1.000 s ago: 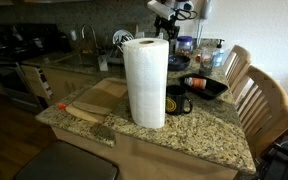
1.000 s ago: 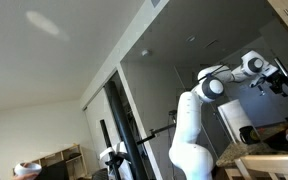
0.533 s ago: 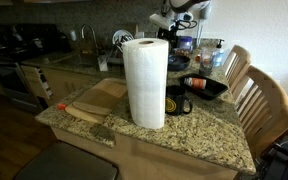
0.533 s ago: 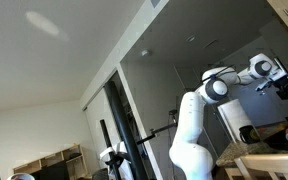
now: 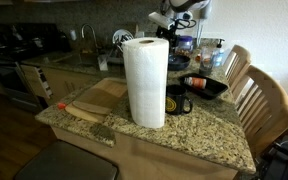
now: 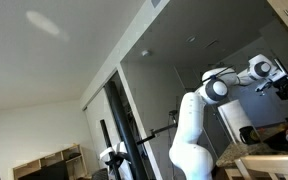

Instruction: Put the white and orange bottle in the black bowl, move the clear bottle to the right, move the glass jar to the left

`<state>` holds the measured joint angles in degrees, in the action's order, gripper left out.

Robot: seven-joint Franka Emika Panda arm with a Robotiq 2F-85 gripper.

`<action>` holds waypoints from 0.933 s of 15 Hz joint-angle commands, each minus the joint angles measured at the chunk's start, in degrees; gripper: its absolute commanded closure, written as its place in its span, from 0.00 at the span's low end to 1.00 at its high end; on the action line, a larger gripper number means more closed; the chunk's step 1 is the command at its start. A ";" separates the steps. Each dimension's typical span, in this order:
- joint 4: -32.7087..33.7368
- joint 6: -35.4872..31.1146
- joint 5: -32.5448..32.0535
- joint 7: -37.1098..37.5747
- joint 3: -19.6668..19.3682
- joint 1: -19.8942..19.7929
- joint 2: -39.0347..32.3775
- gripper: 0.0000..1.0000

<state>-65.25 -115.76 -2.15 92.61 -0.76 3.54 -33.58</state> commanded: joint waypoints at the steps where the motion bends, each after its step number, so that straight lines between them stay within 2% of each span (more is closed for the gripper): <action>1: 0.47 -6.66 -0.61 2.55 -0.67 0.35 -2.14 0.00; 2: -0.03 -3.35 -0.17 0.98 -0.04 0.00 -0.57 0.00; 14: -0.01 -3.34 -0.44 1.15 -0.12 0.00 -1.53 0.00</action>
<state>-65.26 -119.10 -2.59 93.76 -0.89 3.54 -35.11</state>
